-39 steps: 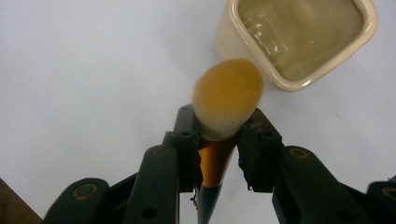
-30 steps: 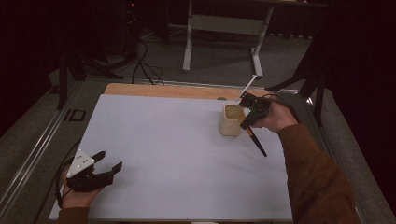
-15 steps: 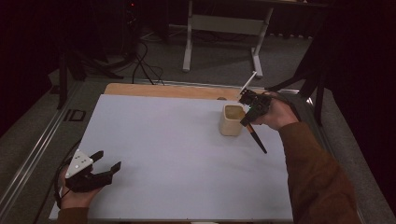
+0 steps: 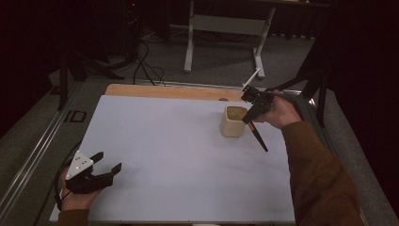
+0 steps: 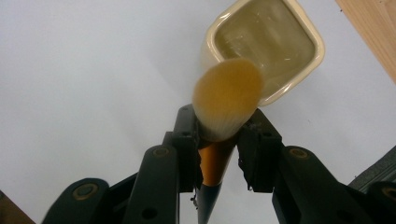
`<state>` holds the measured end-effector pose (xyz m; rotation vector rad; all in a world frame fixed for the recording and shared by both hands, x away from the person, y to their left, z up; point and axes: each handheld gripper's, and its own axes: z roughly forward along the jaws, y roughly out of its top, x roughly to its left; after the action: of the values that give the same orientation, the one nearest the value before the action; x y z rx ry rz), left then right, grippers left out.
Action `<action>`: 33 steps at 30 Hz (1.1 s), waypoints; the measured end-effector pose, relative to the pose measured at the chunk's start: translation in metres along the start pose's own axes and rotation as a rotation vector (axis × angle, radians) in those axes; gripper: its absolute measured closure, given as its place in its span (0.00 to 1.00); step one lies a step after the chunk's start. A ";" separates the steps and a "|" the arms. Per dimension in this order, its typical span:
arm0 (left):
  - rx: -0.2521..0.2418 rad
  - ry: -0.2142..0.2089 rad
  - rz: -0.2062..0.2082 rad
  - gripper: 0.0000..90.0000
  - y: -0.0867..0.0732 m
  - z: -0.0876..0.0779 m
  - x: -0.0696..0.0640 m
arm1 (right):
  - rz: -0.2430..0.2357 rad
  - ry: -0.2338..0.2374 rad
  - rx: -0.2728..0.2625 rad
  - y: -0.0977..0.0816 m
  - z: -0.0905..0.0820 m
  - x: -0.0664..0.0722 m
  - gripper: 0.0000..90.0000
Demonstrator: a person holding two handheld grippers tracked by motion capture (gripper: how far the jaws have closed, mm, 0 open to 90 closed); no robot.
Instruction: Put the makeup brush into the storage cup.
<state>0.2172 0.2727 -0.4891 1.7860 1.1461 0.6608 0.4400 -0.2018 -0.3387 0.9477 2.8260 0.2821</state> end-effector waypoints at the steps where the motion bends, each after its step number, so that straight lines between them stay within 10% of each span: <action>1: 0.000 -0.001 -0.001 0.25 0.000 0.000 0.000 | 0.004 0.000 0.000 0.000 0.000 0.000 0.77; 33: 0.004 0.000 0.001 0.24 0.000 0.001 0.000 | 0.017 -0.032 -0.084 0.014 -0.022 -0.002 0.77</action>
<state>0.2178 0.2724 -0.4894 1.7895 1.1471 0.6594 0.4451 -0.1945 -0.3139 0.9505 2.7547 0.3803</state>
